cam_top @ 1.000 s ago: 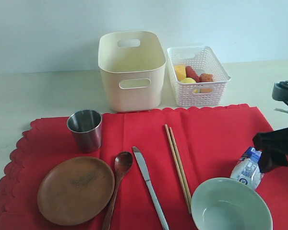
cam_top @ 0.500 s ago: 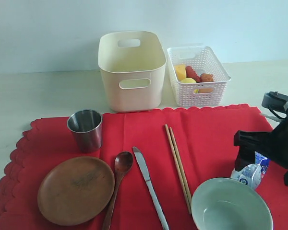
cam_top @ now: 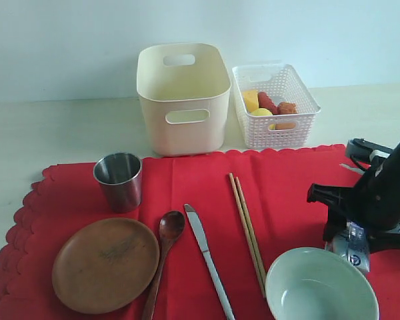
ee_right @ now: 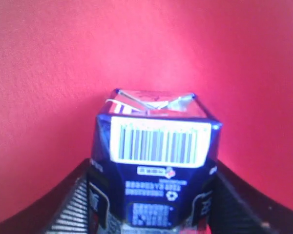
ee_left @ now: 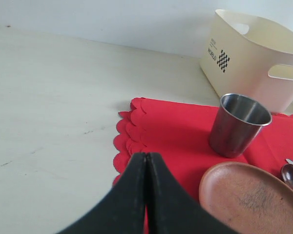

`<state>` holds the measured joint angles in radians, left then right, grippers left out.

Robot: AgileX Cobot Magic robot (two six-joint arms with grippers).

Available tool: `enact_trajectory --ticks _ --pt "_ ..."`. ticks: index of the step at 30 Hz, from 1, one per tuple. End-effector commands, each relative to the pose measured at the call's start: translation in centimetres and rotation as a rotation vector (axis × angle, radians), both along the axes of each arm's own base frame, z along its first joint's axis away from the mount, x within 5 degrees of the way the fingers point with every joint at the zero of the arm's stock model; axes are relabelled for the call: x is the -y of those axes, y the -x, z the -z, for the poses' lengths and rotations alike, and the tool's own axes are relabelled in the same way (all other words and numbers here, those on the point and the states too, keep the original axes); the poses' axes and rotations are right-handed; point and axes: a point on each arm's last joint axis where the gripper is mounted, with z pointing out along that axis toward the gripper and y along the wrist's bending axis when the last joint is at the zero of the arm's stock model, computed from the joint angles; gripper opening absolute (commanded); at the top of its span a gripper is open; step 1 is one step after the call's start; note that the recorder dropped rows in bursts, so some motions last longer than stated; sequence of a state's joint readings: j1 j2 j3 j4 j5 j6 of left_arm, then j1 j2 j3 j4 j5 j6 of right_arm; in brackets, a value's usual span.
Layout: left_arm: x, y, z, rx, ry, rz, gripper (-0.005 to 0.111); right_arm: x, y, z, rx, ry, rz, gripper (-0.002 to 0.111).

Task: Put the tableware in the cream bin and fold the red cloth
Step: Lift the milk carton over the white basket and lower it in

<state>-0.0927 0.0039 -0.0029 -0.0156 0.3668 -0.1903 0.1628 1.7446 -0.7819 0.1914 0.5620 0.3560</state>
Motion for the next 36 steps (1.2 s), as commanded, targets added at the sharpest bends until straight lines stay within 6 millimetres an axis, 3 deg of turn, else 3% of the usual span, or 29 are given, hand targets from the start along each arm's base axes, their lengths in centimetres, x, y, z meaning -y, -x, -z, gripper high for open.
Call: enact_trajectory --ticks 1,5,18,21,30,36 --pt "0.0 0.0 0.0 0.009 0.003 -0.001 0.0 0.0 -0.9 0.1 0.089 0.011 -0.042 0.0" --pt "0.0 0.0 0.0 0.009 0.003 -0.001 0.0 0.0 -1.5 -0.7 0.182 0.017 -0.073 0.0" --pt "0.0 0.0 0.0 0.009 0.003 -0.001 0.0 0.2 -1.9 -7.7 0.581 0.069 -0.225 0.0" --pt "0.0 0.0 0.0 0.009 0.003 -0.001 0.0 0.2 -2.1 -8.9 0.671 0.054 -0.181 0.0" --pt "0.0 0.0 0.0 0.009 0.003 -0.001 0.0 0.3 -4.1 -11.2 0.921 0.09 -0.151 0.0" --pt "0.0 0.0 0.0 0.009 0.003 -0.001 0.0 -0.3 -6.9 -13.2 0.918 0.092 -0.193 0.0"
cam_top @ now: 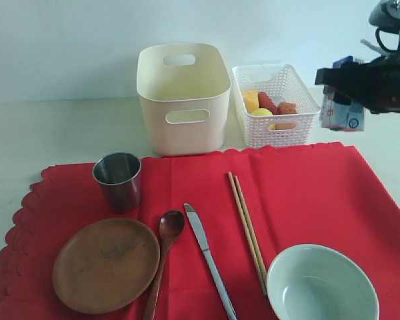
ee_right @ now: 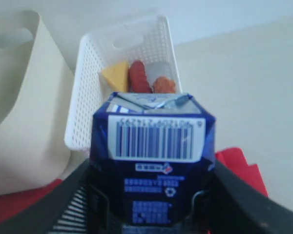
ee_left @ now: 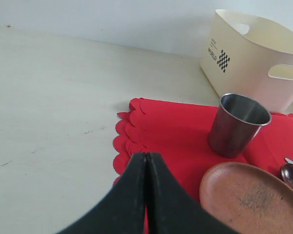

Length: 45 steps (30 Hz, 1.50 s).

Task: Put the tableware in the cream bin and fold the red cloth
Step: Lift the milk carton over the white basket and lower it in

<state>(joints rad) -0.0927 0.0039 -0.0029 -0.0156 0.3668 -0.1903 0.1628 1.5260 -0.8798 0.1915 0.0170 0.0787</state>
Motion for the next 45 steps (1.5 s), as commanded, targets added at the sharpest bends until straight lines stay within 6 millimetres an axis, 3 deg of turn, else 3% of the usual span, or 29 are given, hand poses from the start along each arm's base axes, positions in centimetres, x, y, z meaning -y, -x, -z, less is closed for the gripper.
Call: enact_trajectory --ticks 1,11,24,35,45 --pt "0.0 0.0 0.0 0.009 0.003 -0.001 0.0 -0.6 -2.5 -1.8 0.018 0.039 -0.043 0.0" --pt "0.0 0.0 0.0 0.009 0.003 -0.001 0.0 -1.8 -7.6 -3.1 -0.062 0.127 -0.151 0.0" --pt "0.0 0.0 0.0 0.009 0.003 -0.001 0.0 -2.9 -13.5 -1.3 -0.07 0.195 -0.216 0.0" --pt "0.0 0.0 0.0 0.009 0.003 -0.001 0.0 -3.8 -18.6 2.3 -0.074 0.25 -0.267 0.0" --pt "0.0 0.0 0.0 0.009 0.003 -0.001 0.0 -4.1 -20.3 6.4 -0.123 0.248 -0.27 0.001"
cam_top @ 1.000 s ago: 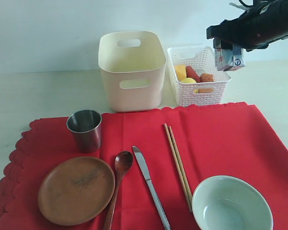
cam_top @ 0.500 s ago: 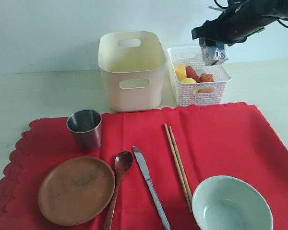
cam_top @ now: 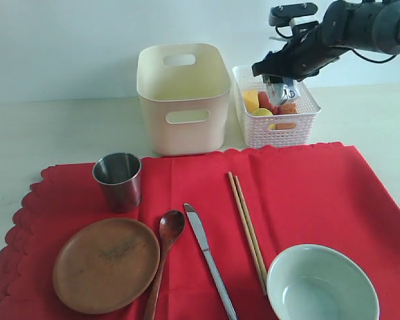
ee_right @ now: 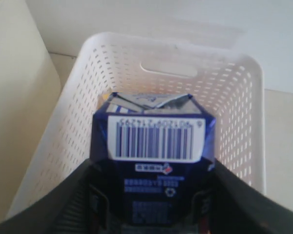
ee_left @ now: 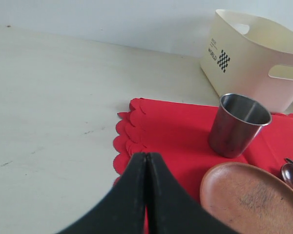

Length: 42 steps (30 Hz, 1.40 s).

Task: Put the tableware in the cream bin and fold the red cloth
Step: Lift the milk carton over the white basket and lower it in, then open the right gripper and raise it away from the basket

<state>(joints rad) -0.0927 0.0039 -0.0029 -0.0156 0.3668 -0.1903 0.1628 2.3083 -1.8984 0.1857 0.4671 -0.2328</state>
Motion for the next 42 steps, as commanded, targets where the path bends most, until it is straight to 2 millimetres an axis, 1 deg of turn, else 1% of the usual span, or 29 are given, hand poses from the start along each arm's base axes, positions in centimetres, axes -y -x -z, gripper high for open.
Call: enact_trajectory --ticks 1,4,6,8,13,16,20,25,27,32,37,42 --pt "0.0 0.0 0.0 0.009 0.003 -0.001 0.0 -0.1 -0.6 0.6 0.024 0.001 0.002 0.004" --pt "0.0 0.0 0.0 0.009 0.003 -0.001 0.0 -0.2 -0.8 1.3 -0.009 0.002 -0.002 0.021" --pt "0.0 0.0 0.0 0.009 0.003 -0.001 0.0 -0.2 -0.9 1.1 -0.007 0.001 -0.004 0.037" --pt "0.0 0.0 0.0 0.009 0.003 -0.001 0.0 -0.2 -1.0 0.9 -0.007 -0.015 0.012 0.05" --pt "0.0 0.0 0.0 0.009 0.003 -0.001 0.0 -0.3 -1.0 -1.1 -0.001 -0.046 0.031 0.082" --pt "0.0 0.0 0.0 0.009 0.003 -0.001 0.0 -0.3 -0.7 -2.3 -0.014 -0.038 0.02 0.091" --pt "0.0 0.0 0.0 0.009 0.003 -0.001 0.0 -0.3 0.0 -3.8 -0.038 -0.035 0.01 0.092" --pt "0.0 0.0 0.0 0.009 0.003 -0.001 0.0 -0.2 1.4 -6.2 -0.087 -0.031 -0.007 0.091" --pt "0.0 0.0 0.0 0.009 0.003 -0.001 0.0 -0.1 2.1 -6.9 -0.122 -0.026 -0.016 0.087" --pt "0.0 0.0 0.0 0.009 0.003 -0.001 0.0 0.0 3.9 -8.7 -0.227 -0.016 -0.034 0.07" --pt "0.0 0.0 0.0 0.009 0.003 -0.001 0.0 0.4 6.4 -9.8 -0.31 -0.008 -0.04 0.061" --pt "0.0 0.0 0.0 0.009 0.003 -0.001 0.0 1.0 9.8 -9.4 -0.316 -0.01 -0.023 0.06"
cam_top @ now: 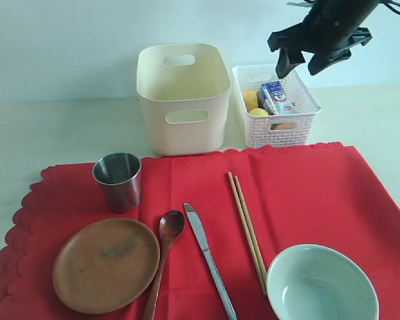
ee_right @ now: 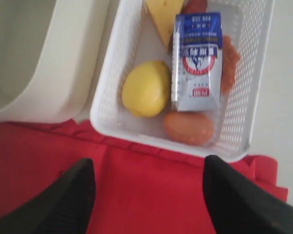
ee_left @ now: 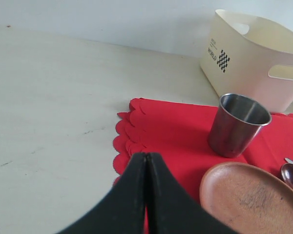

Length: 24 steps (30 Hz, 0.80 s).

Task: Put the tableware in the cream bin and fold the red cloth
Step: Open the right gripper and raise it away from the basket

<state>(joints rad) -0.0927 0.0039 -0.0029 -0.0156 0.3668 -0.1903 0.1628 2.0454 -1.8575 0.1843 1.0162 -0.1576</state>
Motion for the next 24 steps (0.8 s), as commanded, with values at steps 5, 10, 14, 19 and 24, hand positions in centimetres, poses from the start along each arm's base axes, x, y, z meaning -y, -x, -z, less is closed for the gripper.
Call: enact_trajectory --ticks 5,10,14,19,24 --pt "0.0 0.0 0.0 0.009 0.003 -0.001 0.0 1.2 6.3 0.0 0.06 0.009 0.019 0.06" --pt "0.0 0.0 0.0 0.009 0.003 -0.001 0.0 1.9 9.7 1.5 0.069 0.026 0.006 0.06" --pt "0.0 0.0 0.0 0.009 0.003 -0.001 0.0 2.1 11.5 2.3 0.053 0.007 0.018 0.06" --pt "0.0 0.0 0.0 0.009 0.003 -0.001 0.0 1.3 12.4 3.3 0.012 -0.079 -0.018 0.06" --pt "0.0 0.0 0.0 0.009 0.003 -0.001 0.0 0.1 12.9 3.6 0.016 -0.2 -0.099 0.06"
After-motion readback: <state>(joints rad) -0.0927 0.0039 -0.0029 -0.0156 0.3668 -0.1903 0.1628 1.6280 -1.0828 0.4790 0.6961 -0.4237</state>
